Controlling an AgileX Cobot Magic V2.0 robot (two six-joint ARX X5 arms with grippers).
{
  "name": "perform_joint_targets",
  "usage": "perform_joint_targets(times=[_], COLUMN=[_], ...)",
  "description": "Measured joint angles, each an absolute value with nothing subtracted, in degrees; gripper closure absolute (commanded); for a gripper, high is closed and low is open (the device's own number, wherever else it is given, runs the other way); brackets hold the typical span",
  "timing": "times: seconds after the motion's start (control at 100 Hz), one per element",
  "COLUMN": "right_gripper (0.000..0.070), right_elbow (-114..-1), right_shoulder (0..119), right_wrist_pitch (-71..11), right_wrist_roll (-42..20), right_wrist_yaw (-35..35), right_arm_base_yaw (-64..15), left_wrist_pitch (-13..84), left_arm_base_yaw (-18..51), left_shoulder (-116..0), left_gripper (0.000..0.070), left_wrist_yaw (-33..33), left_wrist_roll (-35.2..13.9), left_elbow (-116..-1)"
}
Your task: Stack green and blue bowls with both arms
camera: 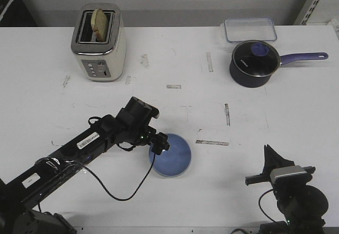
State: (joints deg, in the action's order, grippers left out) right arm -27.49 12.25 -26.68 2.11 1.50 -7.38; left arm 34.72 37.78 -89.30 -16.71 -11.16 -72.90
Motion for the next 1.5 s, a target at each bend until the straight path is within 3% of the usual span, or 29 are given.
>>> perform_joint_targets(times=[0.31,0.46,0.65,0.75,0.89,1.18,1.5], right_gripper=[0.07,0.07,0.07,0.07,0.07,0.07,0.07], right_elbow=[-27.49,-27.49,-27.49,-27.49,-27.49,-27.49,-27.46], right_shoulder=[12.25,12.25,12.25,12.25,12.25,12.25,12.25], right_wrist_pitch=[-26.68,-26.68,-26.68,-26.68,-26.68,-26.46,-24.08], right_wrist_roll=[2.11,2.11,2.11,2.11,2.11,2.11,2.11], right_wrist_yaw=[1.5,1.5,1.5,1.48,1.5,1.48,1.5], right_arm_base_yaw=[-7.38,-7.38,-7.38,-7.38,-7.38,-7.38,-7.38], left_wrist_pitch=[36.1,36.36,37.21,38.15,37.15,31.68,23.44], left_arm_base_yaw=[37.74,36.88,33.36,29.43,22.92,13.58,7.81], left_shoulder=[-88.6,-86.5,-81.23,-77.73,-70.78,-53.52,-29.5], left_gripper=[0.0169,0.0191,0.0538,0.0627,0.07,0.0699,0.0699], left_wrist_yaw=[-16.12,-11.35,0.36,4.45,6.15,6.24,6.26], left_wrist_roll=[-10.74,-8.01,-3.88,-1.91,-0.91,-0.73,-2.33], left_elbow=[-80.16,-83.55,-83.72,-83.72,-81.54,-68.34,-48.4])
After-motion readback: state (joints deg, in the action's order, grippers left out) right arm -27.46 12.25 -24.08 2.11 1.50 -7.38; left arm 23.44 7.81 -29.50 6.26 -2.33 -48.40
